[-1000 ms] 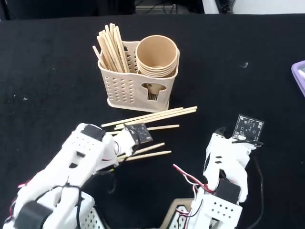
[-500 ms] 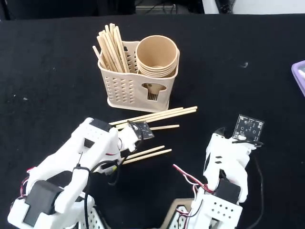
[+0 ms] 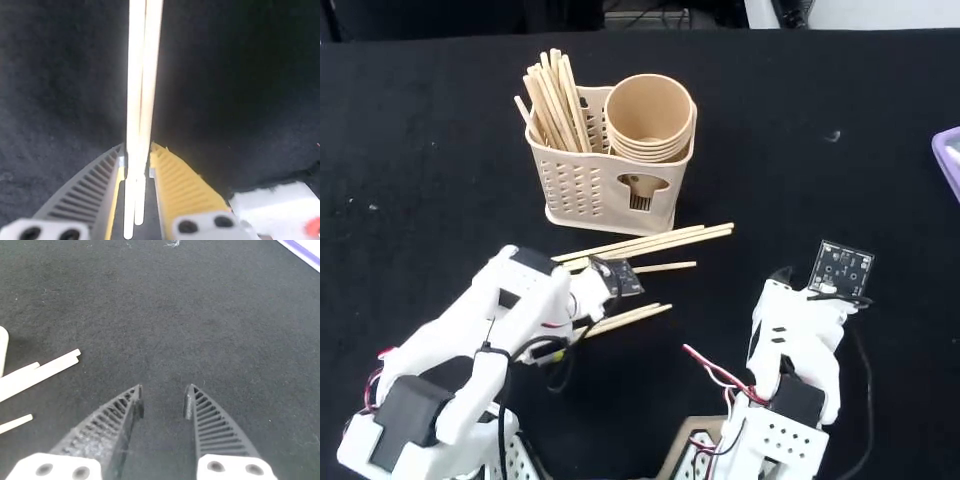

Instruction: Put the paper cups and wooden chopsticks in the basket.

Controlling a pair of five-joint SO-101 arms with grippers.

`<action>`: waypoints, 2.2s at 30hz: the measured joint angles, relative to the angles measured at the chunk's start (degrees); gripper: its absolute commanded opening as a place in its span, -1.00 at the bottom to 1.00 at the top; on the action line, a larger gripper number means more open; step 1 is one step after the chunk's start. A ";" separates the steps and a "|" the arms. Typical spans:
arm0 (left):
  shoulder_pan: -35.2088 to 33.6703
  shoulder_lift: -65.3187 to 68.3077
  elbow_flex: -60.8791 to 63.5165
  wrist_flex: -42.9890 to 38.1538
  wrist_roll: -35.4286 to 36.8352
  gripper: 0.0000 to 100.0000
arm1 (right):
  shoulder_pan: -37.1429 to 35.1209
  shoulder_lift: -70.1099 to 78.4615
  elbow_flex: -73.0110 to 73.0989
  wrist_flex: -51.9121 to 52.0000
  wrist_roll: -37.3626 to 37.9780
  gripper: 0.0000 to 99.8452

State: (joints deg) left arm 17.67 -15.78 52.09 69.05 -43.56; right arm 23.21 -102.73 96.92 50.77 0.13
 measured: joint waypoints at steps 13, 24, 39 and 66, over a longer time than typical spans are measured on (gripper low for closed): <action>0.00 -2.55 -12.22 18.02 0.00 -0.94 | 0.00 0.00 0.00 0.00 0.00 -0.71; 0.00 -32.62 -16.88 23.74 1.93 -0.94 | 0.00 0.00 0.00 0.00 0.00 -0.71; -10.90 -47.30 -16.53 -33.93 43.08 -0.94 | 0.00 0.00 0.00 0.00 0.00 -0.71; -8.62 -16.09 -11.08 -61.89 52.48 -0.68 | 0.00 0.00 0.00 0.00 0.00 -0.71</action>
State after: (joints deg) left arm 9.05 -31.87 41.01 7.16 8.92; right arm 23.21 -102.73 96.92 50.77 0.13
